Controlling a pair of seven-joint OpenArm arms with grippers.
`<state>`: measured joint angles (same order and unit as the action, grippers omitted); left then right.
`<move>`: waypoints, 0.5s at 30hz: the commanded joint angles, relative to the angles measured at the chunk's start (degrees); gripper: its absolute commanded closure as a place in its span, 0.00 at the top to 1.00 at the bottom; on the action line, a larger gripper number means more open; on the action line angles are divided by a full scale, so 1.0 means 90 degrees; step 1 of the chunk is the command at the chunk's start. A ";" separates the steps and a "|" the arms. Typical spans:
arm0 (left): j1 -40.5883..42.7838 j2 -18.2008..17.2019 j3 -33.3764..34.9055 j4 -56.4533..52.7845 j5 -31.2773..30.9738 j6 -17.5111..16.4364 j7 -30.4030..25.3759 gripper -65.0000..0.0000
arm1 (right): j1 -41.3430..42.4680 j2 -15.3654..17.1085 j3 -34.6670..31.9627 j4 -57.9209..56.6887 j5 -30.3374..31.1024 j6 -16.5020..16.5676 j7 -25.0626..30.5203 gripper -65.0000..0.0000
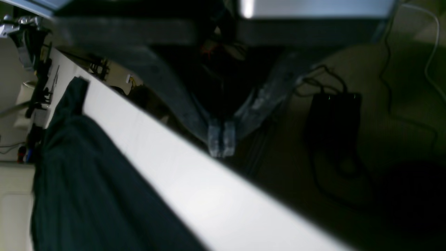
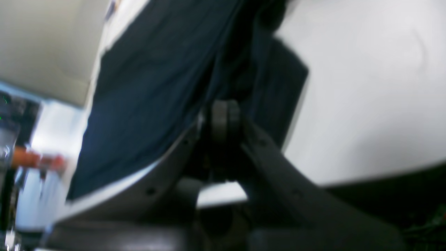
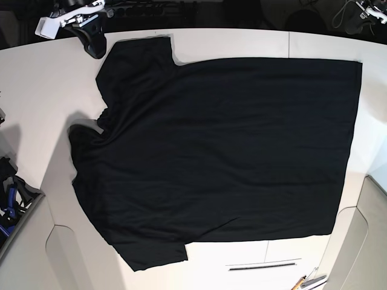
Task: Fold the T-shirt properly
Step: 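Move the right gripper to the shirt's shoulder corner and grasp it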
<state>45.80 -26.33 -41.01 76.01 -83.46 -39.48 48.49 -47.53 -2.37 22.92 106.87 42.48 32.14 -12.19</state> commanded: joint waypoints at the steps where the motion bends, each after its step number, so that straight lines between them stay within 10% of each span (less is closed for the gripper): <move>1: 0.0036 -0.0112 -0.0095 0.0066 -0.0171 -0.0057 -0.0049 0.00 | 0.0097 -0.0044 0.0155 0.0107 0.0114 0.0073 0.0080 0.00; 6: -0.0029 -0.0112 -0.0119 0.0068 -0.0171 -0.0057 -0.0056 0.21 | 0.0763 -0.0265 0.0651 0.0107 0.0104 0.0070 -0.0090 0.01; 9: -0.0087 -0.0112 -0.0119 0.0070 -0.0171 -0.0057 -0.0070 0.29 | 0.1112 -0.0287 0.0697 0.0107 0.0000 0.0073 -0.0102 0.30; 15: -0.0432 -0.0114 -0.0119 0.0073 -0.0171 -0.0057 -0.0061 0.30 | 0.1996 -0.0282 0.0697 0.0100 -0.0872 -0.0680 -0.0644 0.46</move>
<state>41.19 -26.35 -41.54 76.05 -83.61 -39.48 48.45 -29.26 -4.95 28.95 106.80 33.89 25.32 -19.18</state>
